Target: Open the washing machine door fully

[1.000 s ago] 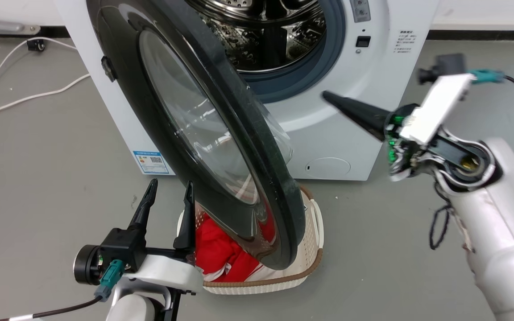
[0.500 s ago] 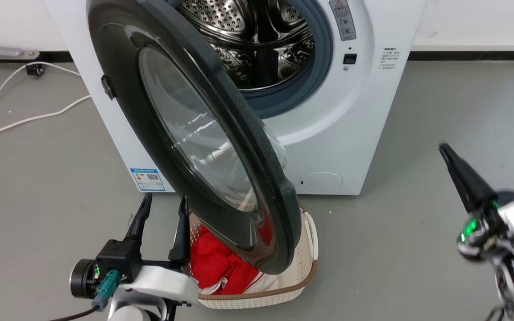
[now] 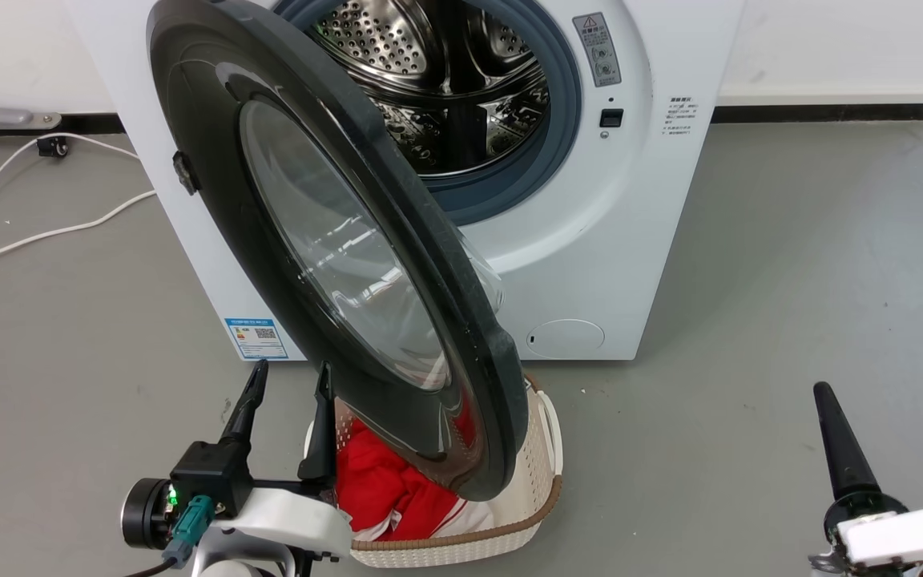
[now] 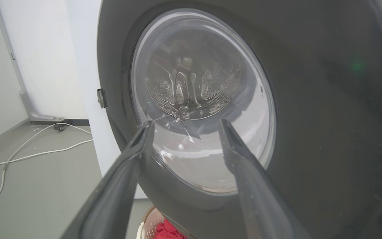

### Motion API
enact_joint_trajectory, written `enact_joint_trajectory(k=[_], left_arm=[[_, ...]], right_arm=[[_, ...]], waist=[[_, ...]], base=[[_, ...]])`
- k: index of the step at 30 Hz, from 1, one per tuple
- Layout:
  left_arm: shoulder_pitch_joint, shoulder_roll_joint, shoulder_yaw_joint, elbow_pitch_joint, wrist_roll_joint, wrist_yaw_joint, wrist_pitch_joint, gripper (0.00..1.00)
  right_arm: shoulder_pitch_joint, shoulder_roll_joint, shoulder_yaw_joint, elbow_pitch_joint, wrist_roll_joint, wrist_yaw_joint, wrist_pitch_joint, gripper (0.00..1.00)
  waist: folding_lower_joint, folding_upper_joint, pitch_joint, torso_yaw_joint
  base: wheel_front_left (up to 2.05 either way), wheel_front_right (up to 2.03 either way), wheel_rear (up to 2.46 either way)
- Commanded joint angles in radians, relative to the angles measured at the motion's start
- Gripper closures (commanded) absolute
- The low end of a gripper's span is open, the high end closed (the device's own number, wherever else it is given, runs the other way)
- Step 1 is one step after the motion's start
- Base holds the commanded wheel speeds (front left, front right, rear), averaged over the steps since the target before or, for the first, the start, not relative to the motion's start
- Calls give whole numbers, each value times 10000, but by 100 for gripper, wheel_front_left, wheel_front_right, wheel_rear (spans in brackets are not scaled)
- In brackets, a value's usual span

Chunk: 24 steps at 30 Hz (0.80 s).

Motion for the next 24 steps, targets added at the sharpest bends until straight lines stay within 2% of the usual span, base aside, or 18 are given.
enact_joint_trajectory(k=[1, 2, 7, 14, 19, 24], left_arm=[[92, 5, 39, 14, 69, -33, -26, 0], [92, 5, 39, 14, 69, -33, -26, 0], [130, 5, 127, 25, 38, -6, -26, 0], [175, 10, 254, -8, 16, 82, -26, 0], [217, 5, 394, -15, 108, 58, -26, 0], [224, 7, 479, 12, 227, -5, -26, 0]], right_arm=[[90, -112, -4, 200, -1123, 0, -571, 0], [90, -112, -4, 200, -1123, 0, -571, 0], [-268, 22, -637, 434, -4530, 0, -1624, 0], [-46, 708, -1536, -832, -9159, -1, -1801, 0], [488, 1071, -1416, -1800, -11176, -3, -1411, 0], [1109, 1242, -1020, -2199, -12312, -3, -1139, 0]], waist=[[0, 0, -36, -19], [0, 0, -36, -19], [0, 0, -112, -71], [0, 0, -177, -96], [0, 0, -180, -122], [0, 0, -201, -137]], base=[[0, 0, 0], [0, 0, 0], [0, 0, 0], [0, 0, 0], [0, 0, 0], [0, 0, 0]])
